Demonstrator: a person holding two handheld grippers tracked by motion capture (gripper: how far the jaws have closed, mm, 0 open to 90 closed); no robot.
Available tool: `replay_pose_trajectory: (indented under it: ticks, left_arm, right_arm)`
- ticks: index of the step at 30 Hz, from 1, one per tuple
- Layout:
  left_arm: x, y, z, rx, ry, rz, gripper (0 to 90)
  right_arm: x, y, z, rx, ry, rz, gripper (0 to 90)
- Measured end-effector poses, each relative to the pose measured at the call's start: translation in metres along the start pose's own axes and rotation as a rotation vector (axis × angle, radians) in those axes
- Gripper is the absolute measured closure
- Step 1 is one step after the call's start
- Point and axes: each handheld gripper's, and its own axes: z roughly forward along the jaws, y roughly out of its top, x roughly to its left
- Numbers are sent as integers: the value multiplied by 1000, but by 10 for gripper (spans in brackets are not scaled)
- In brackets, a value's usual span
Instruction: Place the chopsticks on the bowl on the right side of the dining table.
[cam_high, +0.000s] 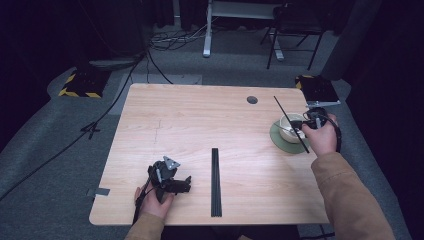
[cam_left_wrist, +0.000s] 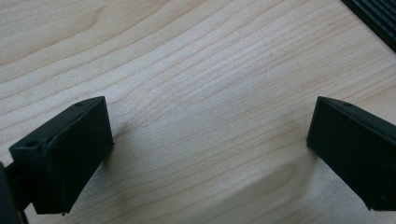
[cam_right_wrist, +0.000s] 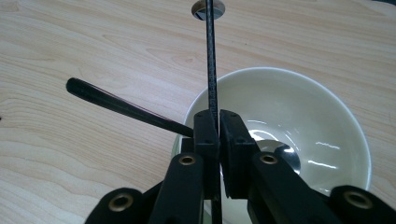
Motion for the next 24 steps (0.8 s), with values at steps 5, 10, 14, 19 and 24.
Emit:
replay_pose_trajectory:
  ticks: [5, 10, 14, 19, 24]
  left_arm:
    - [0, 0, 0, 0, 0, 1, 5]
    - [0, 0, 0, 0, 0, 0, 5]
    - [0, 0, 0, 0, 0, 0, 5]
    - [0, 0, 0, 0, 0, 0, 5]
    - [0, 0, 0, 1, 1, 0, 5]
  right_arm:
    - [-4, -1, 4, 18, -13, 8, 865]
    - [-8, -1, 8, 36, -29, 8, 864]
    - [-11, -1, 11, 41, -34, 24, 864]
    - [-12, -2, 15, 50, -34, 33, 860]
    - [-10, -1, 12, 3, -37, 64, 716]
